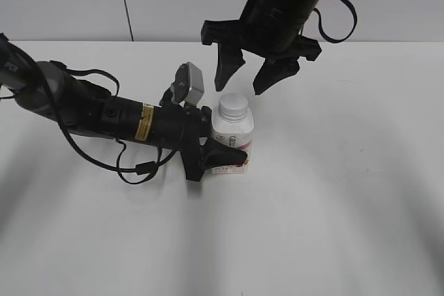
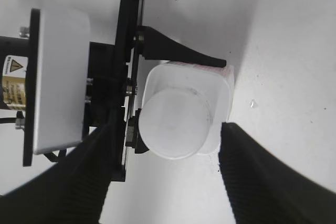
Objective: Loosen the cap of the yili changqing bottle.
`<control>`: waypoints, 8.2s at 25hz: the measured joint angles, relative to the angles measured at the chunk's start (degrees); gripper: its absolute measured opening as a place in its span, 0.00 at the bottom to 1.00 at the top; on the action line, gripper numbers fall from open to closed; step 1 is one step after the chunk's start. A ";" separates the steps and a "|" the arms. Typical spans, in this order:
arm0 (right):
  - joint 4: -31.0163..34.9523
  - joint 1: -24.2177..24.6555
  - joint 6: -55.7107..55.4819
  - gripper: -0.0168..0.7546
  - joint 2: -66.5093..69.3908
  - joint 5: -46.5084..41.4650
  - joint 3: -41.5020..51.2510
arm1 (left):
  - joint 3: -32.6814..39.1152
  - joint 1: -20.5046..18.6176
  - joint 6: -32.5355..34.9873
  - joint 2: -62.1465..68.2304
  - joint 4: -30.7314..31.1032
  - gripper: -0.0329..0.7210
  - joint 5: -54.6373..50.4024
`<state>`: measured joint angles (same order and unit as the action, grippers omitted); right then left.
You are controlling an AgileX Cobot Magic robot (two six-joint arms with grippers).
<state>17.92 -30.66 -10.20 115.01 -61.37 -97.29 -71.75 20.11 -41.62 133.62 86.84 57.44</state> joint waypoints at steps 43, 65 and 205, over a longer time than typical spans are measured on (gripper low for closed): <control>1.89 0.00 -0.99 0.67 4.02 -1.19 0.00 | 0.00 0.00 -0.62 0.00 0.05 0.56 0.00; -0.30 0.00 5.58 0.54 4.22 -0.71 0.00 | 0.00 0.00 -0.84 0.00 0.10 0.56 -0.05; -0.20 25.49 29.02 0.66 4.23 17.66 20.55 | -0.02 0.01 -1.72 0.11 0.66 0.63 0.81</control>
<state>17.72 -5.17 18.83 119.25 -43.71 -76.74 -71.77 20.12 -43.34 133.73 87.50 58.25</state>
